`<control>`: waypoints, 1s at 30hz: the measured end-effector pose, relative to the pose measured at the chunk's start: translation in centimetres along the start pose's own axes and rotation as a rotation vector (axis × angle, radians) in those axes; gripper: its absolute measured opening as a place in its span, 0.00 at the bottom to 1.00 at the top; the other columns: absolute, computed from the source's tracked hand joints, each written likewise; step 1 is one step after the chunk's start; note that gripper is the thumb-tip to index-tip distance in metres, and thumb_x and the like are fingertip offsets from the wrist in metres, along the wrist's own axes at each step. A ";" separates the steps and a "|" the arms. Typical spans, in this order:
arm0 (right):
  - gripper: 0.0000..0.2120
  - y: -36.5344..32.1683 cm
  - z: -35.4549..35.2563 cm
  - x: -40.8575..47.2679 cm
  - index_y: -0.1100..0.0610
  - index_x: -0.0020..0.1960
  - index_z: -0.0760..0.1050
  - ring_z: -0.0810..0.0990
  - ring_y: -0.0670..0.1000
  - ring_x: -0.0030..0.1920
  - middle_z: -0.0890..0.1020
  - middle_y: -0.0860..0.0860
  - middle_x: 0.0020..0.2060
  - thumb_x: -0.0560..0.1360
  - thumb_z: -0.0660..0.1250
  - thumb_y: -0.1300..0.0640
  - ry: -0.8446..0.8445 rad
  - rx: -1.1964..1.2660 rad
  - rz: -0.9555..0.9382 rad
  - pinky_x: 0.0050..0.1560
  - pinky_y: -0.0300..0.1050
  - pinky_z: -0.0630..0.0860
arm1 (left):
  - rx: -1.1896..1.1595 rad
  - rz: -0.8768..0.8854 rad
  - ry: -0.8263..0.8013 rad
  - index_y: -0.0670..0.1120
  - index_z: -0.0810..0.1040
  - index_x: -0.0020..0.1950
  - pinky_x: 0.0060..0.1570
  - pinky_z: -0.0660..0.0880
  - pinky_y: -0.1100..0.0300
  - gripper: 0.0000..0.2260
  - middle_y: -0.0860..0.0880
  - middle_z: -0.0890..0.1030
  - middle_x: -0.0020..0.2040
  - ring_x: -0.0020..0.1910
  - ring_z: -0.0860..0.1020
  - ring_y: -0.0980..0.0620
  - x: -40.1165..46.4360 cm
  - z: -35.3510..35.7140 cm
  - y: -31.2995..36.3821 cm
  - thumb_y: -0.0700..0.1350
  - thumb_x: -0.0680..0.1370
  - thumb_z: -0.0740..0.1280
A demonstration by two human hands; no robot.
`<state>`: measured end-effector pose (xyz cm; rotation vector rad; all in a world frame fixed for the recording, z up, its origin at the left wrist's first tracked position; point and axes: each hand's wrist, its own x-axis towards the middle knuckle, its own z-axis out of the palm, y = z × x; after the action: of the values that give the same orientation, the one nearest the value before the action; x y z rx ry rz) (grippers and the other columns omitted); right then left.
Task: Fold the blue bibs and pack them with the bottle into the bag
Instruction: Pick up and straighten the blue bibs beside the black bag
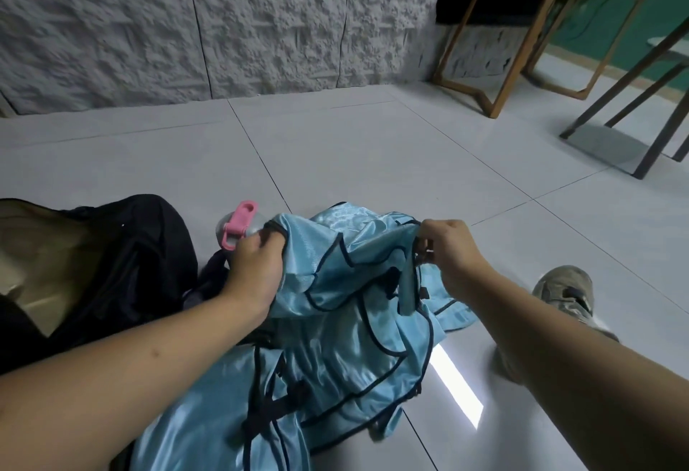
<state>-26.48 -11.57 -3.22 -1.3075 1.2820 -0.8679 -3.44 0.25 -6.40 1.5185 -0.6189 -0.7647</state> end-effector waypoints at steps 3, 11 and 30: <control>0.09 -2.4 -1.0 0.0 0.60 0.32 0.69 0.66 0.54 0.31 0.68 0.55 0.28 0.71 0.62 0.65 0.039 0.093 0.031 0.33 0.46 0.67 | -0.043 -0.059 -0.051 0.44 0.78 0.47 0.59 0.79 0.41 0.18 0.41 0.83 0.48 0.51 0.82 0.41 1.7 -1.0 2.2 0.59 0.78 0.61; 0.04 -9.7 -0.1 -0.1 0.60 0.45 0.67 0.72 0.55 0.32 0.69 0.56 0.33 0.79 0.58 0.63 0.050 0.141 0.266 0.29 0.44 0.72 | -0.063 -0.300 -0.128 0.42 0.78 0.46 0.48 0.80 0.46 0.10 0.42 0.80 0.44 0.41 0.80 0.43 3.7 -4.2 13.2 0.37 0.73 0.58; 0.33 -30.4 0.0 -3.1 0.54 0.72 0.74 0.83 0.63 0.61 0.71 0.68 0.71 0.75 0.56 0.79 -0.277 0.485 -0.169 0.66 0.50 0.77 | 0.040 0.200 -0.325 0.36 0.76 0.68 0.54 0.83 0.47 0.22 0.34 0.81 0.63 0.61 0.82 0.37 5.4 -15.2 32.6 0.24 0.75 0.64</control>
<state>-20.81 -12.67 26.76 -1.1048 0.6944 -1.0007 13.49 2.79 25.64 1.3531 -1.0173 -0.8547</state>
